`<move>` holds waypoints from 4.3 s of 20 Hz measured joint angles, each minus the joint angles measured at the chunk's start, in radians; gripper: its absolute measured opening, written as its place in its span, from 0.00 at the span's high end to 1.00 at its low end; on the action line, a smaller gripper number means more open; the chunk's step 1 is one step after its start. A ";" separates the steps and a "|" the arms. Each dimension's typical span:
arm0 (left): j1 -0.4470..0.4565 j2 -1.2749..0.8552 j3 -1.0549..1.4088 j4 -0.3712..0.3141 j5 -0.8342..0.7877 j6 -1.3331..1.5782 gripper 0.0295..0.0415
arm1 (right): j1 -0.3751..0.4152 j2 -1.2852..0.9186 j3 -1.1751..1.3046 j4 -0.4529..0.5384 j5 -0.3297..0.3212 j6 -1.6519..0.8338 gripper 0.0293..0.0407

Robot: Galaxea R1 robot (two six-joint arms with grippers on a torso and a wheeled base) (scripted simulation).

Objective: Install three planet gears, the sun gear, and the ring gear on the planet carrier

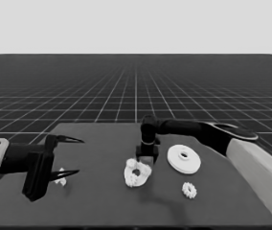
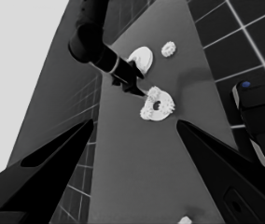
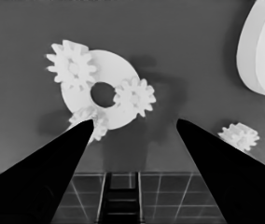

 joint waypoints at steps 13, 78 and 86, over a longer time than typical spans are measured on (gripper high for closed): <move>0.000 0.000 0.000 0.000 0.000 0.000 0.25 | -0.111 -0.657 0.576 -0.112 0.048 -0.074 0.19; 0.000 0.000 0.000 0.000 0.000 0.000 0.25 | -0.106 0.164 -0.198 -0.093 0.030 0.127 0.86; 0.000 0.000 0.000 0.000 0.000 0.000 0.25 | -0.107 0.164 -0.198 -0.093 0.029 0.210 0.86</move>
